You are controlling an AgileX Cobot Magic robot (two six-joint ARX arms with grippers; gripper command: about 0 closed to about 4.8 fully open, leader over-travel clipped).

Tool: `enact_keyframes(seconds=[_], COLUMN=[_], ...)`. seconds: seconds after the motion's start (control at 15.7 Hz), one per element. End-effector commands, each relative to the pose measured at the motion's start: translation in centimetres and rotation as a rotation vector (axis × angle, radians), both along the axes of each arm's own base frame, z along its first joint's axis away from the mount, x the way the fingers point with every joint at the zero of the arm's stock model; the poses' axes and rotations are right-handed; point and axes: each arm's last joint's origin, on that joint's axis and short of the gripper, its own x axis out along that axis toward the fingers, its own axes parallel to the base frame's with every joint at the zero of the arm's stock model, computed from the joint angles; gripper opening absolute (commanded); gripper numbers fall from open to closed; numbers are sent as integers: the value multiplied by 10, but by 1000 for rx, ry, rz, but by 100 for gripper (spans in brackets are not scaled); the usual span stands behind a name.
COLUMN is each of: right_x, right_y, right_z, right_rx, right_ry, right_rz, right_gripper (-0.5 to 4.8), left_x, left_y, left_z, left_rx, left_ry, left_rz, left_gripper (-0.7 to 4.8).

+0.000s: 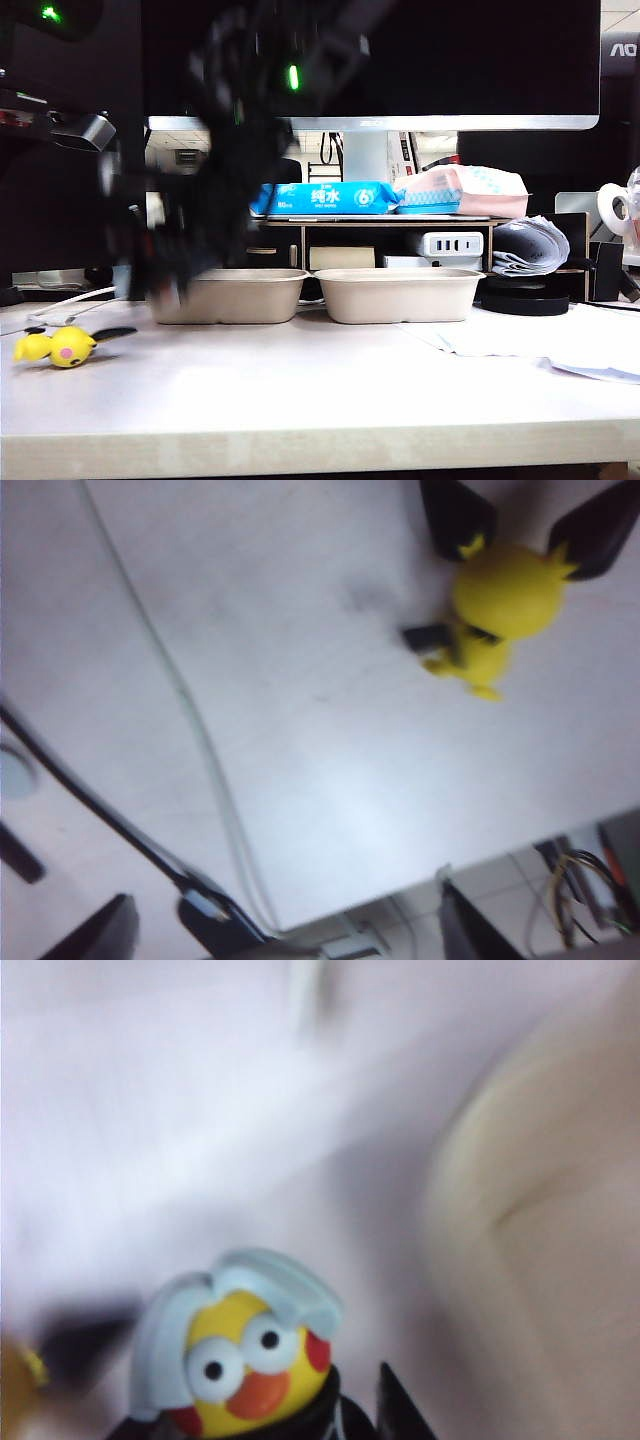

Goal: Put the dolls with similar sizes into the same paper box, while dolls with different sizes go into separate paper boxes.

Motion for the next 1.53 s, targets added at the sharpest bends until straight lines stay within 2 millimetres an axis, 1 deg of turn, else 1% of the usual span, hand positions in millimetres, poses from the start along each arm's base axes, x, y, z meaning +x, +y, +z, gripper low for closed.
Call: enact_keyframes(seconds=[0.06,0.19,0.32,0.38,0.51,0.57,0.64,0.7,0.76,0.83,0.95,1.08,1.27,1.34,1.4,1.46,1.53], right_x=[15,30,47,52,65,70,72,73,74,74,73,72,68,65,63,62,61], right_y=[-5,-14,-32,-36,-49,-56,-58,-59,-60,-59,-59,-59,-62,-64,-66,-67,-67], right_z=[41,52,51,47,40,40,41,42,46,50,61,65,73,78,82,86,88], right_rx=[45,51,59,49,35,47,62,67,73,77,85,88,80,77,79,80,80], right_ry=[-92,-155,-153,-150,-135,-117,-110,-109,-115,-117,-87,-51,-34,-29,-26,-27,-28], right_rz=[-54,-123,-178,-196,-233,-268,-275,-274,-276,-276,-283,-265,-264,-264,-263,-263,-263], right_gripper=[112,112,114,125,236,243,243,243,244,244,244,244,243,243,243,243,243], left_x=[0,3,7,8,9,7,4,3,1,1,3,7,16,19,20,22,23], left_y=[-1,-4,-6,-7,-7,-7,-7,-7,-7,-8,-8,-10,-13,-15,-15,-15,-16], left_z=[2,1,2,1,-8,-20,-32,-40,-54,-60,-66,-67,-80,-88,-93,-96,-97], left_rx=[-62,-117,-174,-183,-185,-183,-194,-209,-244,-258,-267,-278,-311,-311,-307,-304,-303], left_ry=[-4,-25,-47,-58,-65,-49,-28,-21,-15,-9,-34,-54,-40,-18,-3,3,5], left_rz=[2,-10,-22,-26,-49,-56,-73,-82,-95,-91,-75,-79,-90,-89,-92,-99,-105], left_gripper=[398,398,398,398,398,399,399,399,399,399,400,399,398,388,325,280,273])
